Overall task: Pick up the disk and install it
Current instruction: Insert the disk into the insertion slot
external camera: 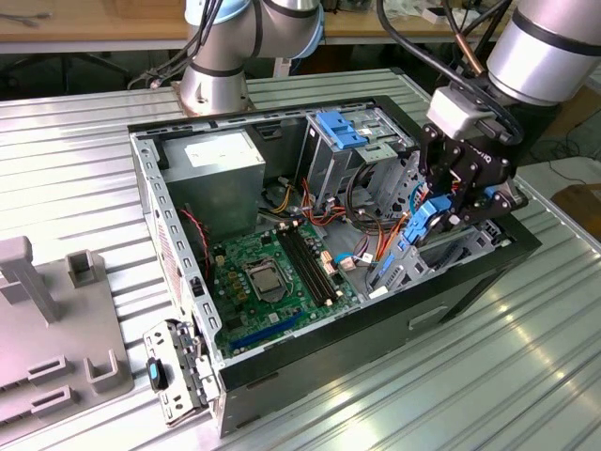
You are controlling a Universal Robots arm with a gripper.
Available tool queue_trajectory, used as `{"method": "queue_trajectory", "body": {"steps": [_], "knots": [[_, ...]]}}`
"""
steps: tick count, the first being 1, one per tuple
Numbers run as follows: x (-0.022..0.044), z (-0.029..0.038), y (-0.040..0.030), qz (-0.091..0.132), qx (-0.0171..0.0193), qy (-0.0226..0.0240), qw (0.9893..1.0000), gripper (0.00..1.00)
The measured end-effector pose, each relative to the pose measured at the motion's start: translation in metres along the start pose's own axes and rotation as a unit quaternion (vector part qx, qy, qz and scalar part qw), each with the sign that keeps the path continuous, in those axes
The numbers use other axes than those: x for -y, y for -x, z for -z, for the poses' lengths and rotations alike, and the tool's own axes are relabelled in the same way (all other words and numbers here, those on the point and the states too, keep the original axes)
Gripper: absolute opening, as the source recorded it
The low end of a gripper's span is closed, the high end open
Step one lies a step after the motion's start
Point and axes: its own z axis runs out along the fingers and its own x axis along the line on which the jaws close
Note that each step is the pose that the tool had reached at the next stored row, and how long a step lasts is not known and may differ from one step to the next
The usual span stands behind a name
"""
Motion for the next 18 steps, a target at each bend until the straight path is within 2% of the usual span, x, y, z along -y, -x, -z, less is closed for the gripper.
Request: {"method": "queue_trajectory", "body": {"steps": [8,9,10,15,16,17,18], "knots": [[0.0,-0.0003,0.0,0.0,0.0,0.0,1.0,0.37],[0.0,-0.0003,0.0,0.0,0.0,-0.0001,1.0,0.38],[0.0,-0.0003,0.0,0.0,0.0,0.0,1.0,0.44],[0.0,-0.0005,0.0,0.0,0.0,0.0,1.0,0.44],[0.0001,-0.0006,0.0,0.0,0.0,0.0,1.0,0.43],[0.0014,-0.001,0.0,0.0,0.0001,0.0,1.0,0.36],[0.0055,-0.0015,0.0001,0.0,0.0001,0.0,1.0,0.3]]}}
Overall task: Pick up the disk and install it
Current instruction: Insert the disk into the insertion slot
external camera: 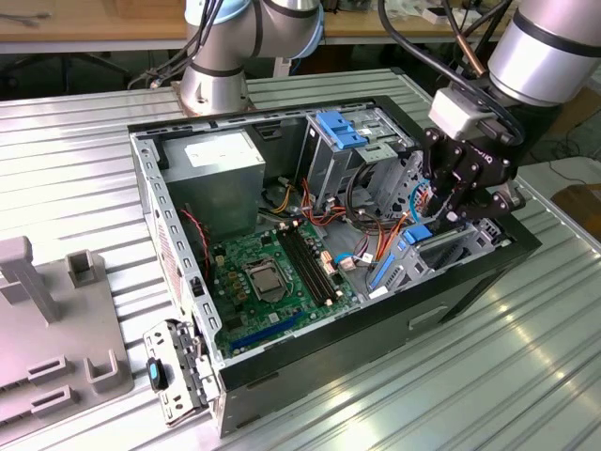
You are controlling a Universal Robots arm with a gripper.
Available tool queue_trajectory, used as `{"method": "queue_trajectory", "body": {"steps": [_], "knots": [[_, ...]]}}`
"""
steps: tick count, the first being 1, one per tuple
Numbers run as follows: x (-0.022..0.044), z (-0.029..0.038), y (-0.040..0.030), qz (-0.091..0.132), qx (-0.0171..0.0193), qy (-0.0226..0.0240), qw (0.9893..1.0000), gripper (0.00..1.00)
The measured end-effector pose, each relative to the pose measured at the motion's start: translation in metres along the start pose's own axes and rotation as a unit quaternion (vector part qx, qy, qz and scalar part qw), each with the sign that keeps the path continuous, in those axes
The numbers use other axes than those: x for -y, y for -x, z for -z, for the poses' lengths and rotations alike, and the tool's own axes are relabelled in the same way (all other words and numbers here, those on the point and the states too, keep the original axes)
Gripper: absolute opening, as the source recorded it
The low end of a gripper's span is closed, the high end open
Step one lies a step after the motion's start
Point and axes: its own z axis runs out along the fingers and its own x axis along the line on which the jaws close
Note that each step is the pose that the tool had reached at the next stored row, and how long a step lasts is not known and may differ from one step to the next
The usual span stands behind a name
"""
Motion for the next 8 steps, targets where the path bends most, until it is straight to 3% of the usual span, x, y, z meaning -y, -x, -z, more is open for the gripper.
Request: {"method": "queue_trajectory", "body": {"steps": [2,6,8], "knots": [[0.0103,-0.0012,0.0002,0.0,0.0,0.0,1.0,0.12],[0.0297,-0.0034,0.0007,0.0,0.0,0.0,1.0,0.11],[0.0297,-0.0034,0.0007,0.0,-0.0001,0.0,1.0,0.11]]}}
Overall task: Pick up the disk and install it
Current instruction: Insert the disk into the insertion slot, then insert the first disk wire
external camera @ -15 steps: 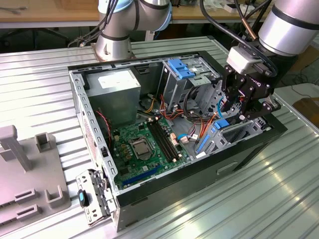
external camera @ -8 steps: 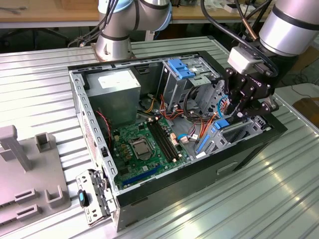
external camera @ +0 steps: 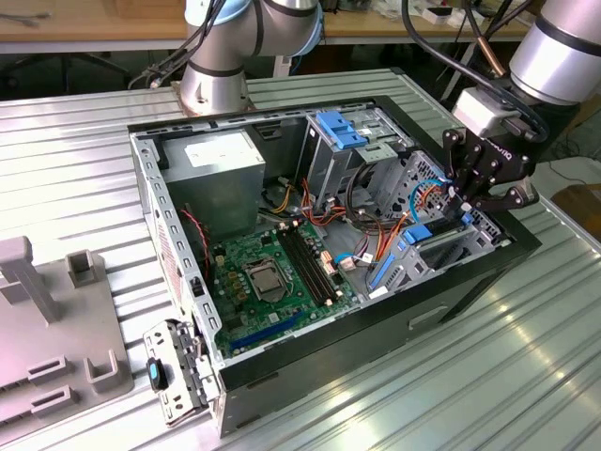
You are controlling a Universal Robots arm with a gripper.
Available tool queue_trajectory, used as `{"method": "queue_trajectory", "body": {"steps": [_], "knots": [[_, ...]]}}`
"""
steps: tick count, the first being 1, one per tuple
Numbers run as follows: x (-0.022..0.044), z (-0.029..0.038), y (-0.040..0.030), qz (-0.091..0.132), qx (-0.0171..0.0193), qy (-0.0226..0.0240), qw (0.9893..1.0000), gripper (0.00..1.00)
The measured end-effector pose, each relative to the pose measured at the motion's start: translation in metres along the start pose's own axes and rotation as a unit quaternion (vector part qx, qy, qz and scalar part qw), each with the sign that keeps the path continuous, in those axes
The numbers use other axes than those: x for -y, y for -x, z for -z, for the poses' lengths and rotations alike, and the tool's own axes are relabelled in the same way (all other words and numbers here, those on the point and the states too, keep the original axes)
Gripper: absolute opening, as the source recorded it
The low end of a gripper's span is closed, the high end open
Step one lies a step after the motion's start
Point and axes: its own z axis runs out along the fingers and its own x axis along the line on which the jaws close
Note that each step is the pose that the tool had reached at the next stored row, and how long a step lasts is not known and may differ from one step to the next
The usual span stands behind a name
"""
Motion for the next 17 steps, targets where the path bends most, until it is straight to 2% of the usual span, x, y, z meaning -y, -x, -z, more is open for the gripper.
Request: {"method": "queue_trajectory", "body": {"steps": [14,17], "knots": [[0.0009,-0.0004,0.0,0.001,0.0001,0.0,1.0,0.11],[0.0018,-0.0004,0.0,0.022,0.0008,-0.0004,0.9998,0.11]]}}
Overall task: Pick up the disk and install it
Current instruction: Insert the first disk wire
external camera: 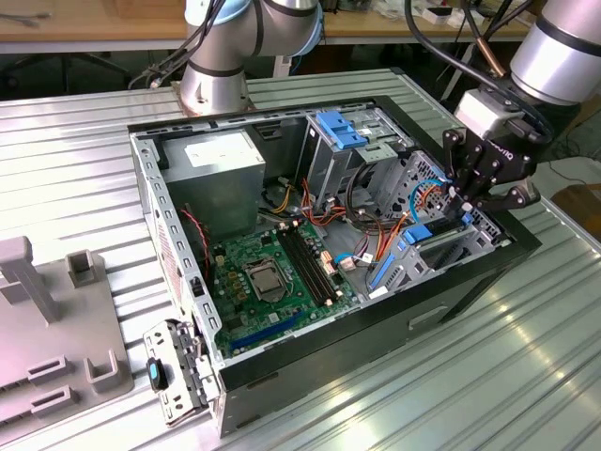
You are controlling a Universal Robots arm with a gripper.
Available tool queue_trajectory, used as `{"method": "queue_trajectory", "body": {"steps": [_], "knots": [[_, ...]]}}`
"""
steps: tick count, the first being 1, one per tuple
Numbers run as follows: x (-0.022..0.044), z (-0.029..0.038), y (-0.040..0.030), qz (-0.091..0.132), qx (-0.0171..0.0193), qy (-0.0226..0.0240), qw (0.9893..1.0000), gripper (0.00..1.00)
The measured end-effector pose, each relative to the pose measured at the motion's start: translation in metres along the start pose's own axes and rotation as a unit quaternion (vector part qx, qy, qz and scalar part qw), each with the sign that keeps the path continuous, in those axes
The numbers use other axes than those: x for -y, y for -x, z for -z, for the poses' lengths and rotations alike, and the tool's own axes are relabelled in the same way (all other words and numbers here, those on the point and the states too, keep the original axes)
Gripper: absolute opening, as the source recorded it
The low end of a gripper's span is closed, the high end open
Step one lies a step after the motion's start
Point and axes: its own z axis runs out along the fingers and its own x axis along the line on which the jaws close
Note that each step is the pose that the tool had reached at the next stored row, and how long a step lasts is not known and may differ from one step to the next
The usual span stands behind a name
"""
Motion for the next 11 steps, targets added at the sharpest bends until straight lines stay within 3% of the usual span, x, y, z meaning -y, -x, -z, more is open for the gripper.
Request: {"method": "queue_trajectory", "body": {"steps": [6,11], "knots": [[0.0065,-0.0003,-0.0002,0.037,0.0013,-0.0007,0.9993,0.11],[0.0173,-0.0006,0.0003,0.039,0.0014,-0.0007,0.9992,0.11]]}}
